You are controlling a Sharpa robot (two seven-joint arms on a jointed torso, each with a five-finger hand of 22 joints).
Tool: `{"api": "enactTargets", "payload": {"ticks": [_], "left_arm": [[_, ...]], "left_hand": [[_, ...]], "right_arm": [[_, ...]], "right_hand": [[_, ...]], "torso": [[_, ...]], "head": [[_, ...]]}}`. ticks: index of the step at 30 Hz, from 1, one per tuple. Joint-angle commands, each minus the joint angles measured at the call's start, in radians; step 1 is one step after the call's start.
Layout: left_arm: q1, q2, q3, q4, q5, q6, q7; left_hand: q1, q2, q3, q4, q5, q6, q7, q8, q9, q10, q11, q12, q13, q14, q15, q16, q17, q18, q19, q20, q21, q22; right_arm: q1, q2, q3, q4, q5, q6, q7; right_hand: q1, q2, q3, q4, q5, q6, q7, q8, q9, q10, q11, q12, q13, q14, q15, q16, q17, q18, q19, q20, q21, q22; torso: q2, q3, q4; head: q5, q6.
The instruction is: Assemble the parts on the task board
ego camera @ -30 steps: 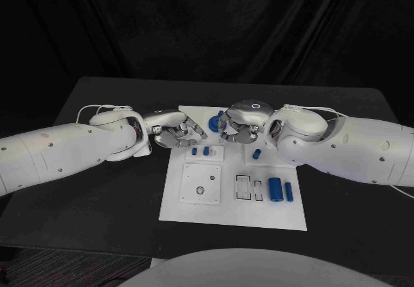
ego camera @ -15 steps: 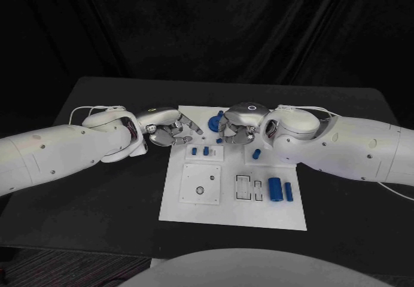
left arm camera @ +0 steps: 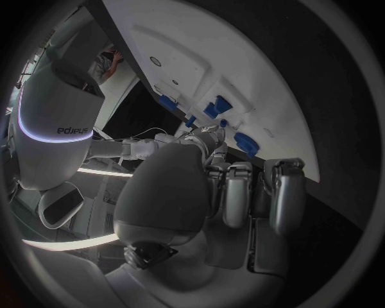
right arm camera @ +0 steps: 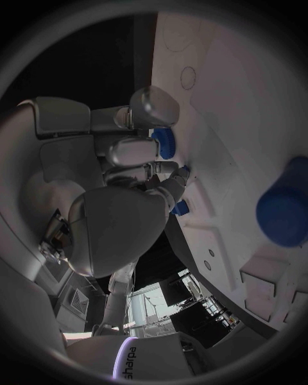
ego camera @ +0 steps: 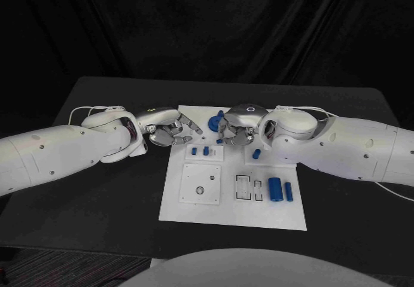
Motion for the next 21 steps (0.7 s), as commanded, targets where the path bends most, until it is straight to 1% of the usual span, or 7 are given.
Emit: {"api": "enactTargets", "payload": {"ticks": [1,2,4,6,11,15,21], "left_arm": [[-0.001,-0.003,0.001,0.004,0.002,-0.008,0.014],[-0.001,-0.004,0.001,0.004,0.002,-0.007,0.013],[-0.001,-0.005,0.001,0.004,0.002,-0.006,0.012],[-0.001,-0.005,0.001,0.005,0.002,-0.005,0.011],[-0.001,-0.004,0.001,0.006,0.002,-0.004,0.01],[-0.001,-0.005,0.001,0.006,0.002,-0.002,0.009],[-0.001,-0.005,0.001,0.006,0.002,0.0,0.008]], "left_hand": [[-0.004,0.002,0.006,-0.002,0.004,0.003,0.006,0.005,0.001,0.104,0.007,0.003,0.262,0.107,0.002,0.003,0.263,0.009,0.035,0.002,-0.004,0.233],[-0.004,0.002,0.006,-0.002,0.004,0.003,0.006,0.005,0.001,0.104,0.007,0.003,0.262,0.107,0.002,0.003,0.263,0.009,0.035,0.002,-0.004,0.233],[-0.005,0.001,0.006,-0.003,0.004,0.004,0.006,0.005,0.001,0.104,0.008,0.003,0.262,0.107,0.002,0.003,0.263,0.009,0.034,0.002,-0.004,0.233],[-0.005,0.001,0.006,-0.003,0.004,0.004,0.006,0.005,0.001,0.104,0.008,0.003,0.262,0.107,0.002,0.003,0.263,0.009,0.034,0.002,-0.004,0.233],[-0.005,0.001,0.006,-0.003,0.004,0.004,0.006,0.005,0.001,0.104,0.008,0.003,0.262,0.107,0.002,0.003,0.263,0.009,0.033,0.003,-0.005,0.233],[-0.005,0.001,0.006,-0.003,0.004,0.004,0.006,0.005,0.001,0.104,0.008,0.003,0.262,0.107,0.002,0.003,0.263,0.009,0.033,0.003,-0.005,0.233],[-0.005,0.001,0.006,-0.003,0.004,0.004,0.006,0.005,0.001,0.104,0.008,0.003,0.262,0.107,0.002,0.003,0.263,0.009,0.033,0.003,-0.005,0.233]], "right_arm": [[-0.003,-0.009,0.001,0.008,0.0,-0.035,0.013],[-0.003,-0.011,0.001,0.01,0.0,-0.044,0.015],[-0.003,-0.014,0.001,0.01,0.0,-0.049,0.017],[-0.003,-0.017,0.001,0.01,0.0,-0.041,0.014],[-0.003,-0.018,0.001,0.007,0.0,-0.015,0.008],[-0.003,-0.015,0.0,0.003,0.0,-0.002,0.006],[-0.004,-0.005,0.0,-0.011,0.0,0.008,0.007]], "right_hand": [[-0.01,0.003,0.005,0.001,-0.024,-0.028,0.008,-0.019,-0.013,0.001,0.01,-0.003,0.002,0.033,0.005,0.0,0.0,-0.006,-0.004,0.002,-0.001,0.125],[-0.014,0.0,0.004,0.004,-0.074,-0.055,0.012,-0.038,-0.027,0.002,0.007,-0.001,0.003,0.033,0.003,0.0,0.0,-0.006,-0.004,0.003,0.002,0.125],[-0.015,-0.005,0.004,0.004,-0.091,-0.078,0.014,-0.052,-0.04,0.002,0.002,0.0,0.004,0.033,0.0,0.001,0.0,-0.005,-0.004,0.002,0.005,0.125],[-0.021,-0.011,-0.001,0.009,-0.145,-0.095,0.017,-0.067,-0.06,0.002,0.003,0.0,0.004,0.033,0.0,0.0,-0.001,-0.005,-0.004,0.002,0.005,0.125],[-0.021,-0.015,-0.005,0.011,-0.169,-0.103,0.018,-0.075,-0.075,0.0,0.004,-0.002,0.0,0.033,0.001,0.0,-0.001,-0.005,-0.006,0.002,0.002,0.124],[-0.015,-0.013,-0.002,0.008,-0.167,-0.103,0.018,-0.076,-0.08,0.0,0.003,-0.002,0.001,0.033,0.001,-0.001,-0.002,-0.005,-0.006,0.002,0.002,0.124],[-0.011,-0.013,-0.002,0.008,-0.168,-0.083,0.017,-0.068,-0.087,-0.001,0.005,-0.003,0.0,0.033,0.002,-0.001,-0.002,-0.005,-0.006,0.003,0.003,0.124]], "torso": [[0.0,0.0,0.0002],[0.0,-0.0001,0.0002],[0.0,0.0,0.0003],[0.0,0.0,0.0004],[0.001,-0.0001,0.0004],[0.0,-0.0014,-0.0035],[0.001,-0.0002,0.0013]], "head": [[0.002,0.0],[0.001,0.0],[-0.001,0.0],[-0.003,0.0],[0.001,0.0],[0.002,0.0],[-0.005,0.0]]}}
